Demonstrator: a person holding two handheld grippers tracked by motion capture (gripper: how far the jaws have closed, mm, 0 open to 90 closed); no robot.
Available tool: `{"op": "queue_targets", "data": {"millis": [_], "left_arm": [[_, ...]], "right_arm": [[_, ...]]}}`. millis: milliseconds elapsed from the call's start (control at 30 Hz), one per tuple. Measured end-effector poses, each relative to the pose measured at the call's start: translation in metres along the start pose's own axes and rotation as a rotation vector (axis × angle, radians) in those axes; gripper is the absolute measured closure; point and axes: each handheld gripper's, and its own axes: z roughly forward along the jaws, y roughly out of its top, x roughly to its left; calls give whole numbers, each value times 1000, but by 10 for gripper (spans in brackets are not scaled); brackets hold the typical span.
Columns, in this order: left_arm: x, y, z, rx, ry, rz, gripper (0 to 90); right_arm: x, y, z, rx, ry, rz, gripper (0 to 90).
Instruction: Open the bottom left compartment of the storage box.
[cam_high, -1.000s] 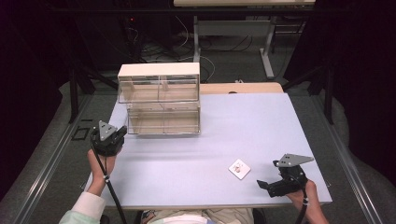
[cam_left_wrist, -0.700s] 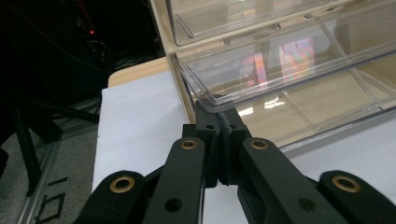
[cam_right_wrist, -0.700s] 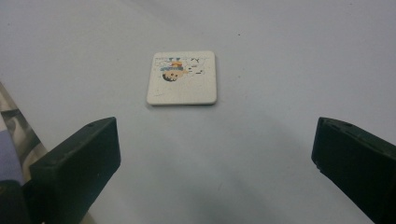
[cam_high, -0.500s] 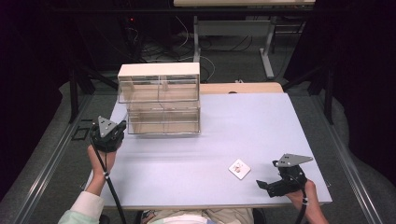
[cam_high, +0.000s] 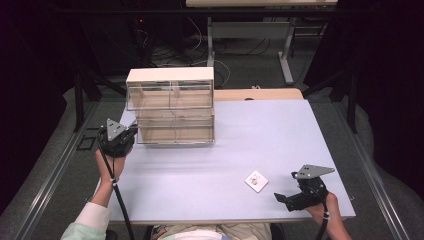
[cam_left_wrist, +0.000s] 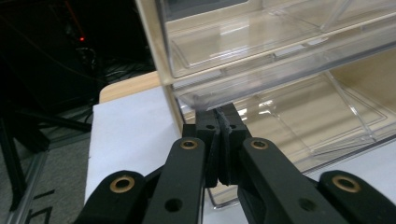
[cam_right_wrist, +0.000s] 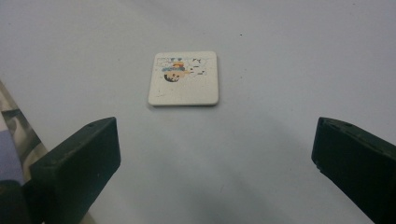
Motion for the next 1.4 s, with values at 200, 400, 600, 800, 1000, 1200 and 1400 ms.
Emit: {"op": "queue_targets", "data": {"millis": [200, 400, 600, 800, 1000, 1200, 1400], "left_arm": [[1, 2, 6, 8, -3, 2, 900], [4, 5, 5, -8, -2, -17, 900], [6, 7, 6, -15, -4, -25, 900], [7, 8, 6, -19, -8, -26, 900], [7, 9, 6, -32, -1, -21, 900], [7, 9, 6, -31, -3, -23, 900], [8, 9, 5, -32, -4, -20, 900]], "right_arm": [[0, 0, 1, 1, 4, -6, 7], [0, 1, 0, 22, 12, 2, 7], [0, 1, 2, 19, 13, -4, 7], [0, 2, 3, 22, 11, -6, 7], [0, 3, 5, 23, 20, -12, 6], [0, 3, 7, 12, 22, -4, 6], [2, 4, 8, 13, 30, 4, 5]]}}
